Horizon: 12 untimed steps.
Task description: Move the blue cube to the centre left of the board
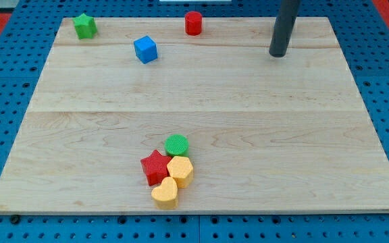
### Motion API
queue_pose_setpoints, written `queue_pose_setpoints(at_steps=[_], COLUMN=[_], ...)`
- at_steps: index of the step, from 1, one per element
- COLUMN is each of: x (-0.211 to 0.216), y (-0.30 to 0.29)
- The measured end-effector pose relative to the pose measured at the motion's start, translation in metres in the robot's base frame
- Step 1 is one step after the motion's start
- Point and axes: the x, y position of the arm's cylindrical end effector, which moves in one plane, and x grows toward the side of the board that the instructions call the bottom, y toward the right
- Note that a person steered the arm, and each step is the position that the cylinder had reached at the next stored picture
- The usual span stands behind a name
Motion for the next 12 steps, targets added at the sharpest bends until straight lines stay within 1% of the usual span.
queue_pose_setpoints(at_steps=[2,3,4,5,6,8,9,10,11,12], x=[0.001,0.003,-0.006,-0.035,-0.047,-0.021,-0.019,-0.027,-0.018,0.013], y=[-0.016,-0.051,-0.085,-0.124,-0.159,-0.265,-0.264,-0.260,-0.292,-0.332])
